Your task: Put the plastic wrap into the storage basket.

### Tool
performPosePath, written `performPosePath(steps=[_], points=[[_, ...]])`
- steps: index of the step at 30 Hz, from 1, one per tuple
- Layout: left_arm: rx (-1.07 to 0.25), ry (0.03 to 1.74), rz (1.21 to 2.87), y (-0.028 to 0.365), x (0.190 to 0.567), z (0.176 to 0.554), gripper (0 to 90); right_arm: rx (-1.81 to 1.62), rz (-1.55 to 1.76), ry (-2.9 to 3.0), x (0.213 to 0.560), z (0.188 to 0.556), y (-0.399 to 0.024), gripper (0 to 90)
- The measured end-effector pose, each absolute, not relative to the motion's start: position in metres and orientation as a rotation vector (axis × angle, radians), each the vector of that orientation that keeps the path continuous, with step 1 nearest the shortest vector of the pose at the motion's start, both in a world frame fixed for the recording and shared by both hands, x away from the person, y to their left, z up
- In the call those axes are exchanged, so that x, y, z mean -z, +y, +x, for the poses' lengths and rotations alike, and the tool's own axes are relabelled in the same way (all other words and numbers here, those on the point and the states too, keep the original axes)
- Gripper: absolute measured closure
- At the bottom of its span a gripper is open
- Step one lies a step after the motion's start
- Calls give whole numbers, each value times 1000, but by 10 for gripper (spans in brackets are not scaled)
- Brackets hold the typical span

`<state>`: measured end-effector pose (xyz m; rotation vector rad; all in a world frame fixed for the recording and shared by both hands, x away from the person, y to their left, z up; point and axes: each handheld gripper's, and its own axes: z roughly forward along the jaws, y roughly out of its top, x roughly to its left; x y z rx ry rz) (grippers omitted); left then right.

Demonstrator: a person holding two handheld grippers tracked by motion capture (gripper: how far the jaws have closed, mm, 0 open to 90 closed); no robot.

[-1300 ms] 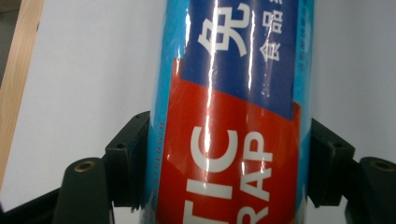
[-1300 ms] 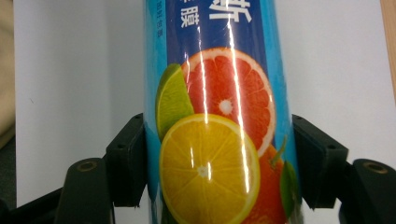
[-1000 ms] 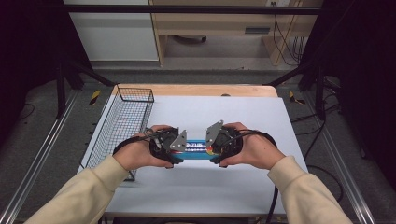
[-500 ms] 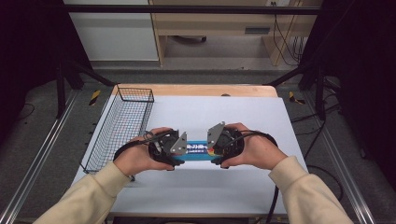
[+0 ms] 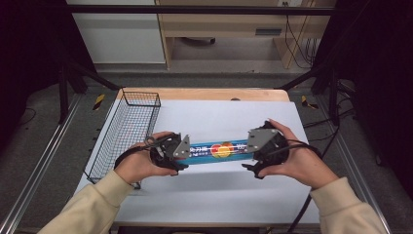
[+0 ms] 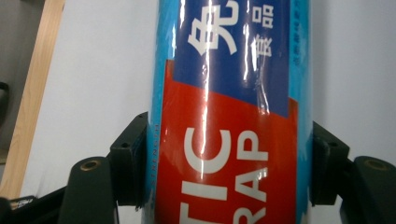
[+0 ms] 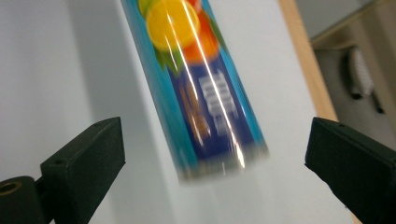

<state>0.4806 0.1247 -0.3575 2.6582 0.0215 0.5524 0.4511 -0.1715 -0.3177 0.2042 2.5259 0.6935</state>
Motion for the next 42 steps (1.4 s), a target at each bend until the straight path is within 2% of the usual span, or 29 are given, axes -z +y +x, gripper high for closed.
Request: performPosePath(steps=[7,9,21,25,42], points=[[-577,103,2630,137,346,481,314,-678,413,2411,330,438,-206,85],[-597,149,2616,143,338,479,315,-694,541,2361,348,438,-212,109],[-657,299,2580,163,314,476,315,-756,1011,2159,415,465,-194,134],[-675,394,2583,171,309,478,315,-721,1141,2072,437,471,-188,136],[-728,675,2512,205,297,474,317,-792,1304,1945,454,461,-209,128]])
